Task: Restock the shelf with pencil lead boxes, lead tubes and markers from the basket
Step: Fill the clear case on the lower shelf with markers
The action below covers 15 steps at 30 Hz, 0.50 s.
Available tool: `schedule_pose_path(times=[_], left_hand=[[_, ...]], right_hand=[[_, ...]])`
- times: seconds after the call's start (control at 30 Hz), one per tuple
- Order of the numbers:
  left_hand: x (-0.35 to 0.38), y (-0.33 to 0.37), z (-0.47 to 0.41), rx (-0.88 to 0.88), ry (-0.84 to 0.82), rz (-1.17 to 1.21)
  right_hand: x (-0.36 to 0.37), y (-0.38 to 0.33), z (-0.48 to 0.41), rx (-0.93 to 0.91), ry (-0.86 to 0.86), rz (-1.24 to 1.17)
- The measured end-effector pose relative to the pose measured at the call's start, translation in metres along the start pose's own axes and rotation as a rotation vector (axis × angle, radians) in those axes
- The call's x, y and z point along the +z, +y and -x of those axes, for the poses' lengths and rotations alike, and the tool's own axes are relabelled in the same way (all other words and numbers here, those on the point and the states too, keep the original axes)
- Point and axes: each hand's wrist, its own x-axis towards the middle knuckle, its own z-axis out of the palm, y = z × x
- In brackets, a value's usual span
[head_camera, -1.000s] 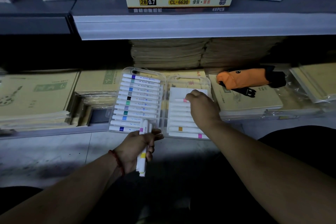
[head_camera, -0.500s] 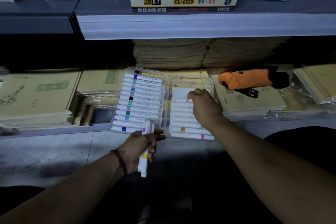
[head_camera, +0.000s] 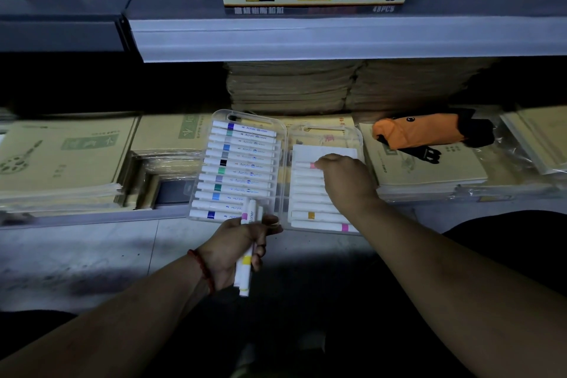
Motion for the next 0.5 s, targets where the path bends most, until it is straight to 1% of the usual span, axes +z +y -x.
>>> schedule_pose_path(times=[0.13,0.2,0.3,0.4,0.5], left_hand=[[0.0,0.001,0.001,0.002,-0.002,0.003],[0.0,0.002,0.0,0.004,0.003,-0.001],[0.001,0.001,-0.001,0.008,0.008,0.001],[0.002,0.002,-0.001,0.008,0.007,0.01],[0.003,0.004,-0.001,-0.001,0.007,0.015]], right_hand=[[0.004,-0.011,0.011,0.044,-0.054,0.082],[0.009,-0.01,0.015,0.008,-0.084,0.085],[0.018,-0.001,0.02,-0.049,-0.14,0.041],[0.021,0.006,0.024,-0.093,-0.152,-0.008],[0.021,0.011,0.025,-0.112,-0.165,-0.148]])
